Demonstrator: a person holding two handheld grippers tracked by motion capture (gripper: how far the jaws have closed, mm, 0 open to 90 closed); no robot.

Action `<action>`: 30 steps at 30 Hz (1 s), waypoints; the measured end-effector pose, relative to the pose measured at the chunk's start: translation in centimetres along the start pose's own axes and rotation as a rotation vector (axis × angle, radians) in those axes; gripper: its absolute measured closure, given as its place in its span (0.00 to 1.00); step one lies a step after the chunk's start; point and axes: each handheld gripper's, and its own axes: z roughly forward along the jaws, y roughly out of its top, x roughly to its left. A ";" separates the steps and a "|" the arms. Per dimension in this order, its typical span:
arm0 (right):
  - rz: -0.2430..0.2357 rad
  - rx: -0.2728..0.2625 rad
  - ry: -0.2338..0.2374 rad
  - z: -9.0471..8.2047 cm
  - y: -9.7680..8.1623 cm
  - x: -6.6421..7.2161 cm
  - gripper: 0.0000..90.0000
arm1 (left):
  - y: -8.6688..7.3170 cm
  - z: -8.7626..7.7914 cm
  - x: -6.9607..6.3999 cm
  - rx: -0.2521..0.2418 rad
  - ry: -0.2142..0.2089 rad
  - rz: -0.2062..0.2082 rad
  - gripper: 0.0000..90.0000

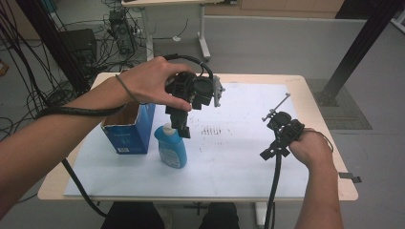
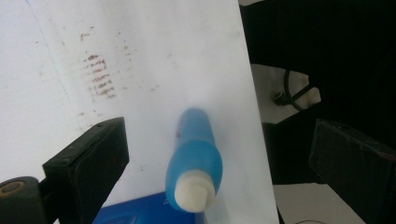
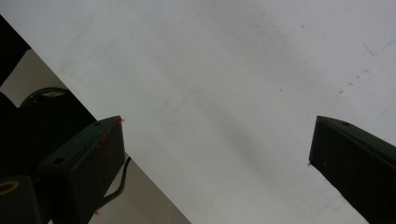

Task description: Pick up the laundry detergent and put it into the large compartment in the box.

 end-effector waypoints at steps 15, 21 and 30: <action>0.008 -0.008 -0.008 0.1 -0.8 0.4 0.04 | -1.5 1.1 -1.7 0.080 0.036 0.057 0.05; 0.015 -0.007 -0.010 0.1 -1.0 0.5 0.04 | -2.0 1.9 -1.4 0.097 0.032 0.043 0.05; 0.018 0.002 -0.012 0.2 -0.9 0.6 0.04 | -2.6 3.6 -1.0 0.106 0.032 0.029 0.06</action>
